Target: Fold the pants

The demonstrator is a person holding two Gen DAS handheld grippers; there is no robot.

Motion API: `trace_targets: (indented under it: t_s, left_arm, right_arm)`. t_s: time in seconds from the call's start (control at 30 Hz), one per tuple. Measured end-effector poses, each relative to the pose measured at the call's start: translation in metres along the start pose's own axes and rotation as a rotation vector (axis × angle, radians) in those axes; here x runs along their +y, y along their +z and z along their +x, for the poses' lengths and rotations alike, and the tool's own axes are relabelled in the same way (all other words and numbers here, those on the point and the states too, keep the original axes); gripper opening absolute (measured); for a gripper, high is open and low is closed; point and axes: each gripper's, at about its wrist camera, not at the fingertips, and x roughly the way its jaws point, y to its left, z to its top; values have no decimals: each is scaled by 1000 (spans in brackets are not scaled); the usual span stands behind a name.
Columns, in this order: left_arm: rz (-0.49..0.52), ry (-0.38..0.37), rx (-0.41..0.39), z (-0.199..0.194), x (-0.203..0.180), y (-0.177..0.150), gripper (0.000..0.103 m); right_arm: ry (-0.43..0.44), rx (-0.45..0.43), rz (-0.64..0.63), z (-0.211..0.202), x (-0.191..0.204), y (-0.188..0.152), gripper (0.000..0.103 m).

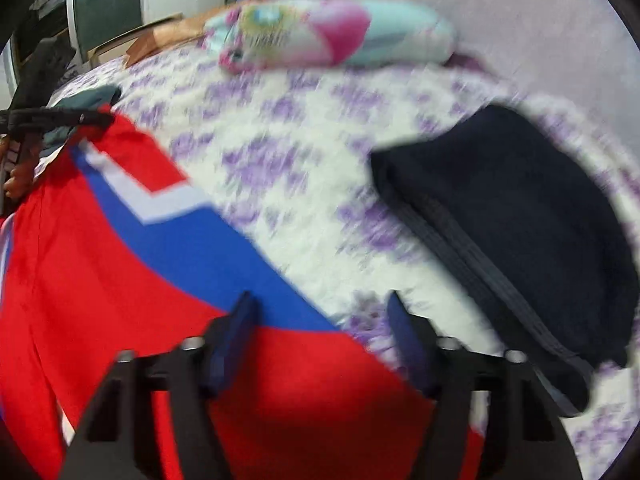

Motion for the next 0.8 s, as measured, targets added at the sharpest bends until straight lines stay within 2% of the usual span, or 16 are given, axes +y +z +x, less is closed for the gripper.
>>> trace_targets:
  t_s: [0.03,0.07,0.1,0.13,0.17,0.27,0.43,0.5,0.6,0.7,0.77,0.8]
  left_arm:
    - [-1,0,0,0,0,0,33]
    - [-2,-1,2,1,0,0,33]
    - [-4,-4,2,2,0,0,33]
    - [-4,-6,0,1,0,0,32]
    - [-3,-10,-6,0,-1,0,32]
    - [21,-19,-38,-9,-6,-1,30]
    - [24,-94,-129,-42,-12,-6,26]
    - [24,-119,-169,-56,-13,-12,25]
    - [51,-173,-262,-92,-11,-39,24]
    - [70,-231,-333,-125,-7,-77,25]
    - [71,-237,-353,-141,0,-110,31]
    - [54,-231,-341,-144,6,-121,39]
  right_arm:
    - [-2,-19,5,-1,1,-2,53]
    - [7,-27,0,-3,4,-3,26]
    - [-1,-30,-11,-8,11,-4,15]
    - [-27,-29,-19,-11,18,-4,9]
    - [-78,-29,-44,-17,29,-5,7]
    - [-156,-50,-78,-39,50,-5,6]
    - [-246,-164,-34,-117,84,-14,6]
    - [-279,-198,-49,-146,113,-27,6]
    - [-302,-256,-53,-183,162,-59,6]
    - [-319,-299,-61,-200,221,-104,6]
    - [-301,-307,-66,-198,258,-135,5]
    - [-285,-300,-63,-195,269,-145,4]
